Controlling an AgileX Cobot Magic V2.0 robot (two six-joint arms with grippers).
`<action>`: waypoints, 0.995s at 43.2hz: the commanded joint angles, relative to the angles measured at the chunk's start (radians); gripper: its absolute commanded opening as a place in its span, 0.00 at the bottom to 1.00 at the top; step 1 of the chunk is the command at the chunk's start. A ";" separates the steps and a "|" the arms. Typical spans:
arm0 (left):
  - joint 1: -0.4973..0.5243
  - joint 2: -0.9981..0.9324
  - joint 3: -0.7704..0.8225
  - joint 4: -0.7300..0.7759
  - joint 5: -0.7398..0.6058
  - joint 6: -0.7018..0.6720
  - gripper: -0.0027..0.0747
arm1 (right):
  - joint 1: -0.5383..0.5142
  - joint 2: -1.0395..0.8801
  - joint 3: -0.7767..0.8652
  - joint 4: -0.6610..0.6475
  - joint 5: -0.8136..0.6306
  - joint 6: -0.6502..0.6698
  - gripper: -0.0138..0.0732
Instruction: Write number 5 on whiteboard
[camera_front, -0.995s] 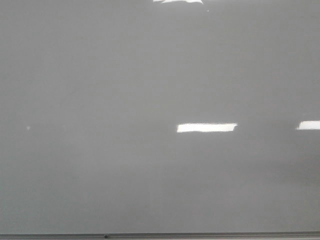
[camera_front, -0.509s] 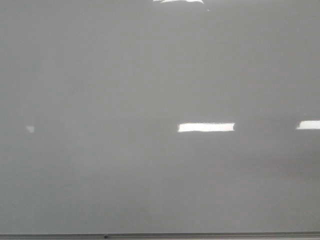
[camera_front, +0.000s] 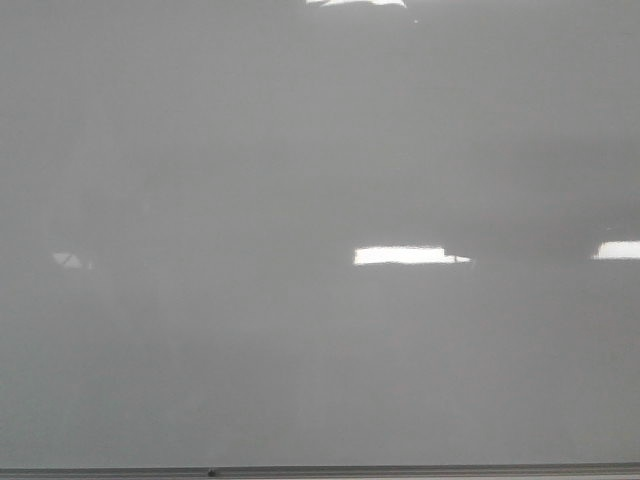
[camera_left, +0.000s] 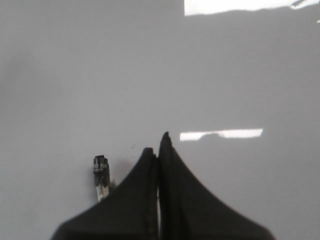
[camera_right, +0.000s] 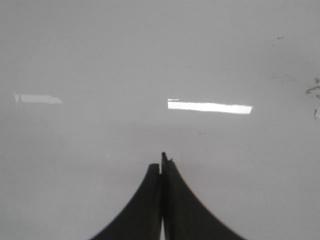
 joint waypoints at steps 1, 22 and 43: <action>0.000 0.047 -0.042 0.000 -0.063 -0.001 0.01 | -0.008 0.039 -0.041 0.004 -0.079 0.002 0.09; 0.000 0.052 -0.038 -0.007 -0.016 -0.001 0.68 | -0.008 0.039 -0.041 0.004 -0.077 0.002 0.72; 0.036 0.200 -0.045 -0.009 -0.063 -0.011 0.89 | -0.008 0.039 -0.041 0.004 -0.078 0.002 0.78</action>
